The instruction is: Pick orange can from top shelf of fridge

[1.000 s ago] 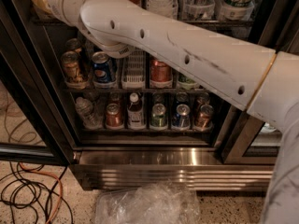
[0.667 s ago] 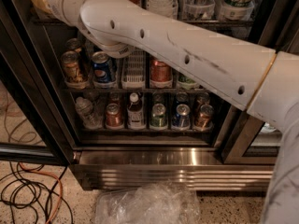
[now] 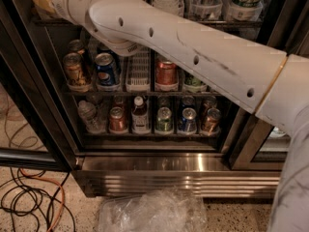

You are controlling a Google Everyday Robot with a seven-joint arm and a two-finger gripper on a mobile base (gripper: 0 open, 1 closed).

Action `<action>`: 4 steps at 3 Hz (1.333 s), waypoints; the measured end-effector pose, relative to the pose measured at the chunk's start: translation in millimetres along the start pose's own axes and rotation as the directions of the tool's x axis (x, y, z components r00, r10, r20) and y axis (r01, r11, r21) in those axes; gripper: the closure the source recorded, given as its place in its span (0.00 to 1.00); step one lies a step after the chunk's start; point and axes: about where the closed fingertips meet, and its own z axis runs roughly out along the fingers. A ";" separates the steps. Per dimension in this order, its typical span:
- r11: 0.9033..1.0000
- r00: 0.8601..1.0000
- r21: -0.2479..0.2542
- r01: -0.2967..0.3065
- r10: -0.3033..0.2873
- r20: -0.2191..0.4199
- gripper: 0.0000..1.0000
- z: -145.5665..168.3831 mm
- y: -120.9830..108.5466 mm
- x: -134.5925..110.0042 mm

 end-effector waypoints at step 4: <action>0.999 0.998 0.030 0.017 -0.019 0.055 1.00 -18.1 -30.7 -25.9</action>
Offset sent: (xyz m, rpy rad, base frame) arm 0.0168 -0.0472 0.0442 0.0028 -0.1095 -0.0307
